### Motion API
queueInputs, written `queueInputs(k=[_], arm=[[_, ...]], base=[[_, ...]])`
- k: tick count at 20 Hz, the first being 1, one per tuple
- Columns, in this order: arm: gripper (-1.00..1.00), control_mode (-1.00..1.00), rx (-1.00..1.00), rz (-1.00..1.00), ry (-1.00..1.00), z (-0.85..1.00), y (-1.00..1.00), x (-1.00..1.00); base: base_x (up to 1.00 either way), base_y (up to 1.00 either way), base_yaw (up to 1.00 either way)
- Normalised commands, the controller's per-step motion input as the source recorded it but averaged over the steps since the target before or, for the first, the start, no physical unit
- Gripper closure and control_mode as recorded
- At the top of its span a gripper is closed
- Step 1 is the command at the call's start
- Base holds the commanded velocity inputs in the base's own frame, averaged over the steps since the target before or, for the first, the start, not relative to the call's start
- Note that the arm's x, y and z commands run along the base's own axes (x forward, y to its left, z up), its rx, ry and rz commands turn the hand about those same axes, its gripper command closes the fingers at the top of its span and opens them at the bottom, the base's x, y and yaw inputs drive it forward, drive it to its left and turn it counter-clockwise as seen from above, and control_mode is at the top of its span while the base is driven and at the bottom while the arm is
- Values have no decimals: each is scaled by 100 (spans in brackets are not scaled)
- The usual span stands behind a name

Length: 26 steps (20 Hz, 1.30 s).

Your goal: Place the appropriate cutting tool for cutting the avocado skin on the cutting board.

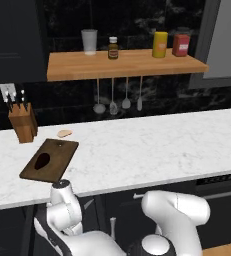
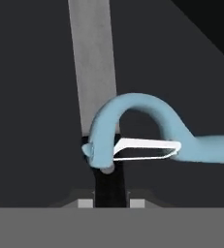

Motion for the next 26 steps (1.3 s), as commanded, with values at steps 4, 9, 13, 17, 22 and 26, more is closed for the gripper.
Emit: queueInputs(k=[4, 9, 13, 17, 22, 26], arm=[[100, -100, 0, -4, 0, 58, 0, -13], [100, -100, 0, -3, 0, 38, 0, -27], [100, -100, 0, -2, 0, 24, 0, -44], [100, -100, 0, -2, 0, 34, 0, -53], [100, -100, 0, -4, 0, 48, 0, -29], [100, -100, 0, -3, 0, 58, -1, -13]], base=[[0, 0, 0], [0, 0, 0], [0, 0, 0], [0, 0, 0], [0, 0, 0], [0, 0, 0]])
